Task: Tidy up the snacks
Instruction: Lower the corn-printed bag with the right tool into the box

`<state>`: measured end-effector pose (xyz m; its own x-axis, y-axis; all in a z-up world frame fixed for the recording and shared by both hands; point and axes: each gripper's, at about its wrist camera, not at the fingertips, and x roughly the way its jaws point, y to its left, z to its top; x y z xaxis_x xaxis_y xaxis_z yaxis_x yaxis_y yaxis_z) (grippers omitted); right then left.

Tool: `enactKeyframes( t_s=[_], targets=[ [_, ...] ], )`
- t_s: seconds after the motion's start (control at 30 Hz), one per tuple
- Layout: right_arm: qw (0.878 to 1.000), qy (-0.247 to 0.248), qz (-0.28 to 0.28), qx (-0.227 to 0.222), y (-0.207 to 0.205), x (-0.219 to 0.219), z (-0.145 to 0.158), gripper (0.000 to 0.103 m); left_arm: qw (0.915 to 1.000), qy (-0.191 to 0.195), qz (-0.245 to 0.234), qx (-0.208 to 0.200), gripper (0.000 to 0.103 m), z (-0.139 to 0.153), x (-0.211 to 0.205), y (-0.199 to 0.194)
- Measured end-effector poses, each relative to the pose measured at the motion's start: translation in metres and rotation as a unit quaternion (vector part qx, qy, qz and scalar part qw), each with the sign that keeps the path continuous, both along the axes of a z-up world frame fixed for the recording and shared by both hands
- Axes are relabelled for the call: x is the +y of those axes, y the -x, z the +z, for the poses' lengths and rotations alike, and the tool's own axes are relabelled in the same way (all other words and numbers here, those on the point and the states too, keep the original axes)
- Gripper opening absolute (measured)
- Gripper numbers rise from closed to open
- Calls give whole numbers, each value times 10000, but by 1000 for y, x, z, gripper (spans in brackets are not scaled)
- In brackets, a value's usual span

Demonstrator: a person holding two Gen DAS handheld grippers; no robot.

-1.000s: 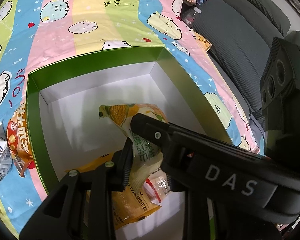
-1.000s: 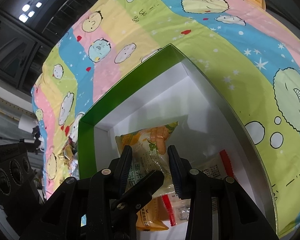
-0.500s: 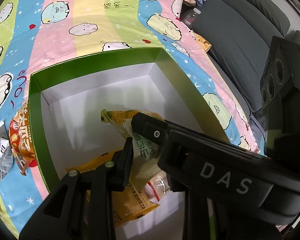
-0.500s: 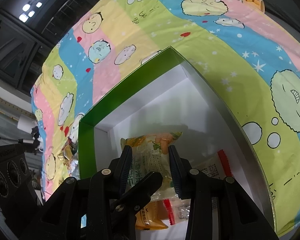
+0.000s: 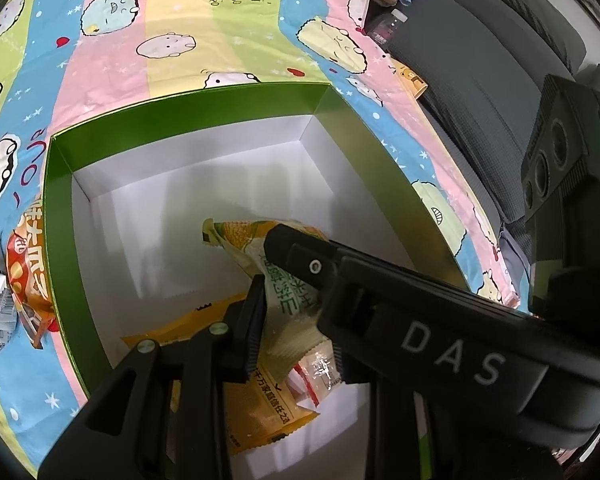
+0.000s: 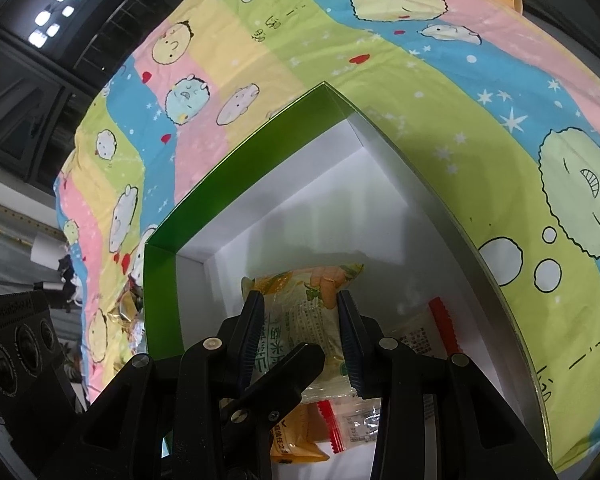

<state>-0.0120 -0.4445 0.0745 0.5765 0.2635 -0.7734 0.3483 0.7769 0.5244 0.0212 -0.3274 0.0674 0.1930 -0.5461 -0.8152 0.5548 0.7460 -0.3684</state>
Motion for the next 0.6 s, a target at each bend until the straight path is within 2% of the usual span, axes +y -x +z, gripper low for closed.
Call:
enactKeyframes(
  t_s=[0.6],
  targets=[
    [9998, 47, -50, 211, -4, 0, -6, 40, 9997, -101, 100, 211, 27, -9, 0, -6]
  ],
)
